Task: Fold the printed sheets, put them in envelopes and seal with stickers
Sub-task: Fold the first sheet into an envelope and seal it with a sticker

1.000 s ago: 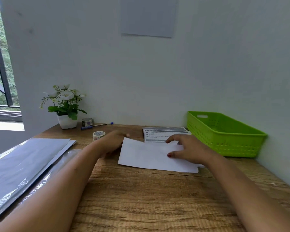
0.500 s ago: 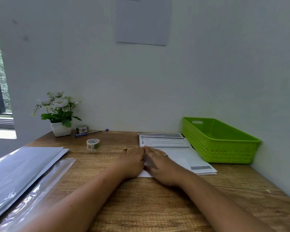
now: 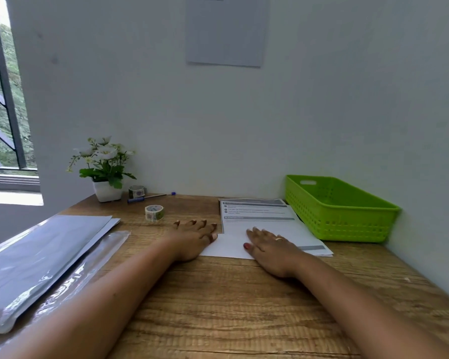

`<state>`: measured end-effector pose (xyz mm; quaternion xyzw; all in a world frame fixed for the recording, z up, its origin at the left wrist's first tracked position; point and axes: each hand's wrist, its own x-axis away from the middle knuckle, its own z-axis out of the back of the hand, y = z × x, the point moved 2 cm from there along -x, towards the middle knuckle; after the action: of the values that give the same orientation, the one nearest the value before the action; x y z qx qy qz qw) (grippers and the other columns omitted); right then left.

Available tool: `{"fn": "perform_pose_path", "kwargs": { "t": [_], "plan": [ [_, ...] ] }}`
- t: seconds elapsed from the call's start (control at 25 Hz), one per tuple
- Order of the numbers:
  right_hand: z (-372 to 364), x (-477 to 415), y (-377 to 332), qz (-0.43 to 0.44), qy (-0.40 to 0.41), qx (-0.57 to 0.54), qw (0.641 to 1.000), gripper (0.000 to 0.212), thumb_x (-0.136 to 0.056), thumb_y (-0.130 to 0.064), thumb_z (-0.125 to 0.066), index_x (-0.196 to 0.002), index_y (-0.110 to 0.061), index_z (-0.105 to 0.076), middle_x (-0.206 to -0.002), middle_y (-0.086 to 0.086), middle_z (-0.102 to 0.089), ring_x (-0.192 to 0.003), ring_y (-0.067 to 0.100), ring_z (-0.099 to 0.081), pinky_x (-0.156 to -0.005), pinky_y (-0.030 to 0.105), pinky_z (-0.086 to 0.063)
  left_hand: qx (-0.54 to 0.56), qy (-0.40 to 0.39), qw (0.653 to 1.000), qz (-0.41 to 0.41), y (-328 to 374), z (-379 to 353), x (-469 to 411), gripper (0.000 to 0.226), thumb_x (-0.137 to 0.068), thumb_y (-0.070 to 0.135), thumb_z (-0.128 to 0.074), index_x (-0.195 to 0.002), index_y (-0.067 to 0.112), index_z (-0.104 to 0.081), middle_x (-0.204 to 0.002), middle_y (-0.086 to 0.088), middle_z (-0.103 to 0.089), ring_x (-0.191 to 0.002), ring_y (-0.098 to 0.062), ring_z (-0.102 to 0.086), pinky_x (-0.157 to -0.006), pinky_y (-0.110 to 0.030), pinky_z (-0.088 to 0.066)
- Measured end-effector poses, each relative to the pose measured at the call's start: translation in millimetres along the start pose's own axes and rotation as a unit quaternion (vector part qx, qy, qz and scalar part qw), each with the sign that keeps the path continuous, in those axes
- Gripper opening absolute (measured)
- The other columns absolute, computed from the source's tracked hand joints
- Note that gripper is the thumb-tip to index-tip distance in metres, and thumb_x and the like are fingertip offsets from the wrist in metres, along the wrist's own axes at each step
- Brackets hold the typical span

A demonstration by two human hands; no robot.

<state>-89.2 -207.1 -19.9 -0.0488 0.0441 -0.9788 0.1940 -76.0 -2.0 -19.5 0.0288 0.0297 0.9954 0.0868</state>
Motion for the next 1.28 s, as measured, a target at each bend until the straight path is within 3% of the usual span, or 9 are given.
{"fn": "perform_pose_path", "kwargs": {
  "t": [0.24, 0.44, 0.64, 0.76, 0.84, 0.92, 1.0, 1.16, 1.28],
  "plan": [
    [3, 24, 21, -0.083, -0.016, -0.003, 0.996, 0.061, -0.100, -0.049, -0.012, -0.153, -0.020, -0.002, -0.161, -0.001, 0.003, -0.148, 0.013, 0.001, -0.120, 0.038, 0.000, 0.008, 0.002, 0.997, 0.075, -7, 2, 21, 0.052, -0.099, 0.050, -0.012, -0.149, 0.036, -0.009, -0.160, 0.004, -0.002, -0.147, -0.019, 0.004, -0.111, -0.060, 0.009],
    [17, 20, -3, -0.148, 0.020, 0.152, 0.977, 0.056, -0.100, -0.040, -0.020, -0.150, -0.013, -0.022, -0.160, 0.007, -0.012, -0.148, 0.021, -0.005, -0.119, 0.048, 0.002, -0.110, 0.079, 0.985, 0.102, -1, 10, 45, 0.057, -0.098, 0.051, -0.011, -0.150, 0.027, -0.016, -0.160, 0.000, 0.003, -0.146, -0.020, 0.011, -0.106, -0.060, 0.019],
    [25, 14, -110, 0.004, 0.176, 0.091, 0.980, 0.039, -0.094, -0.018, -0.037, -0.130, -0.013, -0.052, -0.140, 0.008, -0.046, -0.135, 0.027, -0.037, -0.115, 0.049, -0.015, -0.031, 0.120, 0.980, 0.159, -44, 34, 72, 0.051, -0.099, 0.046, -0.015, -0.146, 0.031, -0.028, -0.160, -0.001, -0.005, -0.147, -0.025, 0.001, -0.108, -0.065, 0.015],
    [29, 5, -197, 0.134, 0.174, -0.015, 0.976, 0.038, -0.091, -0.016, -0.042, -0.125, -0.014, -0.057, -0.135, 0.008, -0.053, -0.122, 0.029, -0.051, -0.103, 0.042, -0.037, 0.077, 0.137, 0.945, 0.288, -125, 55, 106, 0.052, -0.091, 0.055, -0.031, -0.136, 0.031, -0.045, -0.152, -0.004, -0.030, -0.140, -0.031, -0.024, -0.113, -0.063, -0.009],
    [26, -4, -246, 0.141, 0.133, -0.124, 0.973, 0.030, -0.088, -0.016, -0.044, -0.111, -0.014, -0.062, -0.117, 0.009, -0.062, -0.106, 0.028, -0.059, -0.082, 0.033, -0.049, 0.095, 0.119, 0.910, 0.386, -179, 55, 136, 0.076, -0.073, 0.071, -0.039, -0.133, 0.025, -0.047, -0.145, -0.008, -0.043, -0.131, -0.035, -0.038, -0.109, -0.057, -0.026],
    [15, -16, -280, 0.129, 0.087, -0.176, 0.972, 0.012, -0.087, -0.020, -0.049, -0.085, -0.015, -0.060, -0.094, 0.009, -0.058, -0.090, 0.026, -0.056, -0.055, 0.024, -0.037, 0.112, 0.112, 0.891, 0.425, -204, 46, 164, 0.089, -0.069, 0.076, -0.047, -0.138, 0.021, -0.040, -0.146, -0.012, -0.042, -0.130, -0.037, -0.040, -0.108, -0.051, -0.032],
    [3, -27, -302, 0.120, 0.052, -0.187, 0.974, 0.018, -0.086, -0.031, -0.059, -0.083, -0.013, -0.058, -0.093, 0.011, -0.054, -0.088, 0.024, -0.054, -0.047, 0.025, -0.025, 0.170, 0.114, 0.888, 0.412, -210, 38, 180, 0.096, -0.076, 0.066, -0.059, -0.147, 0.014, -0.023, -0.152, -0.014, -0.032, -0.136, -0.035, -0.034, -0.111, -0.045, -0.030],
    [-8, -37, -316, 0.094, 0.051, -0.250, 0.962, 0.035, -0.075, -0.039, -0.071, -0.095, -0.012, -0.061, -0.097, 0.009, -0.061, -0.096, 0.025, -0.061, -0.049, 0.025, -0.032, 0.237, 0.146, 0.882, 0.381, -219, 29, 183, 0.112, -0.067, 0.053, -0.077, -0.151, 0.023, -0.009, -0.150, -0.014, -0.034, -0.134, -0.034, -0.036, -0.108, -0.043, -0.036],
    [-11, -36, -313, 0.073, 0.050, -0.303, 0.949, 0.051, -0.076, -0.033, -0.074, -0.119, -0.009, -0.057, -0.122, 0.009, -0.060, -0.106, 0.025, -0.061, -0.079, 0.033, -0.053, 0.271, 0.218, 0.857, 0.381, -225, 23, 181, 0.106, -0.064, 0.042, -0.083, -0.148, 0.028, -0.020, -0.145, -0.011, -0.043, -0.130, -0.031, -0.042, -0.104, -0.040, -0.040]
  ]
}}
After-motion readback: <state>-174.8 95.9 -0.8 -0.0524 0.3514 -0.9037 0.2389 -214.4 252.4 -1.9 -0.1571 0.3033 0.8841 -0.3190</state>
